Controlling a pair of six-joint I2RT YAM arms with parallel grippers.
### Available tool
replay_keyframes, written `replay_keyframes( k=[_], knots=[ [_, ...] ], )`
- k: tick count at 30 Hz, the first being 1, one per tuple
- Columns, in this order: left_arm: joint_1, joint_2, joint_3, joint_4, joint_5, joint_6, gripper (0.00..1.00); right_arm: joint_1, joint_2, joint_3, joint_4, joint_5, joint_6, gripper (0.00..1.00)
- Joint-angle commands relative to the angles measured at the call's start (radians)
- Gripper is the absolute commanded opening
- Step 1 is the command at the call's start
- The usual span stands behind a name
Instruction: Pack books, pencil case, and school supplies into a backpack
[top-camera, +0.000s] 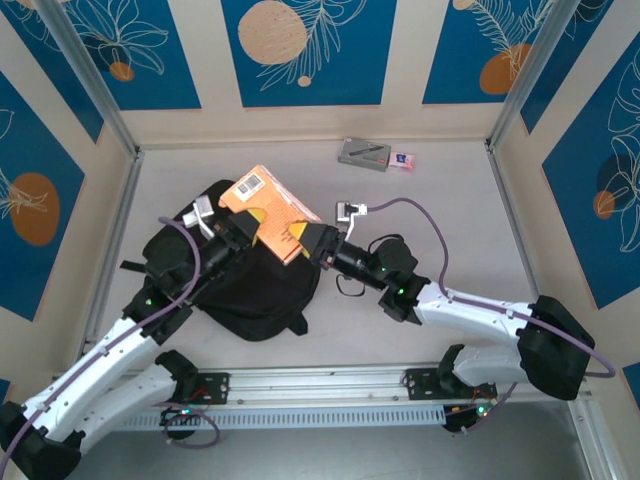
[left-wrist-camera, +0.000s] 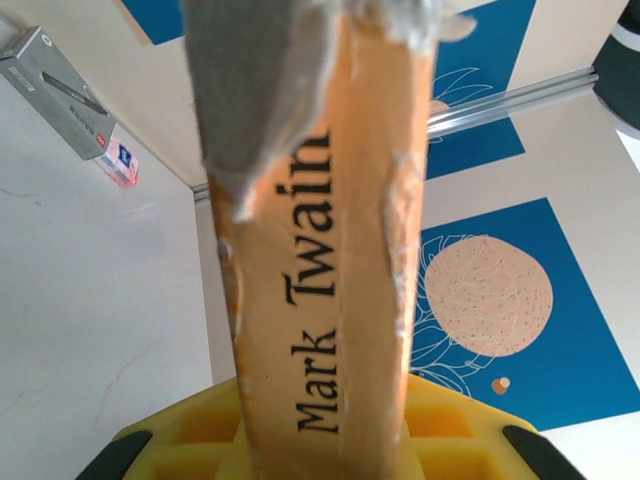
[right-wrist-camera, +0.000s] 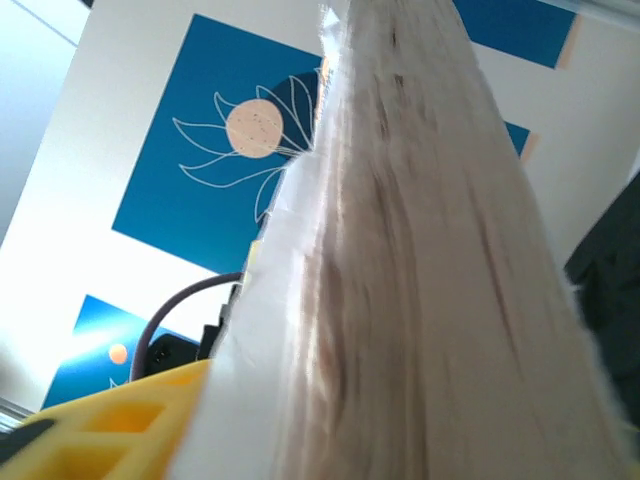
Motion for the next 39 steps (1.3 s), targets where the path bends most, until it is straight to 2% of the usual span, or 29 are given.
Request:
replay_keyframes(
  k=[1, 4, 16, 20, 26, 28, 32, 39],
  knots=[
    [-0.02, -0.036, -0.009, 0.056, -0.028, -0.005, 0.0, -0.005, 0.014, 0.03, 0.093, 0.057, 0.002, 0.38],
    [-0.026, -0.056, -0.018, 0.038, -0.041, -0.001, 0.0, -0.015, 0.006, 0.024, 0.094, 0.077, -0.004, 0.34],
    [-0.04, -0.071, -0.024, 0.004, -0.054, 0.015, 0.0, -0.051, -0.032, 0.011, 0.074, 0.086, -0.003, 0.37],
    [-0.047, -0.057, -0.021, -0.005, -0.054, 0.02, 0.0, -0.052, -0.023, 0.024, 0.061, 0.057, 0.004, 0.23],
    [-0.058, -0.037, -0.019, -0.017, -0.058, 0.036, 0.0, -0.052, -0.032, 0.017, 0.038, 0.04, 0.02, 0.14],
    [-0.061, -0.037, -0.021, -0.02, -0.066, 0.04, 0.0, -0.049, -0.036, 0.011, 0.03, 0.039, 0.032, 0.16],
    [-0.064, -0.034, -0.021, -0.026, -0.074, 0.05, 0.0, -0.049, -0.047, 0.003, 0.012, 0.036, 0.042, 0.29],
    [-0.076, -0.018, -0.017, -0.032, -0.078, 0.056, 0.0, -0.053, -0.053, 0.0, -0.005, 0.017, 0.047, 0.34]
  ],
)
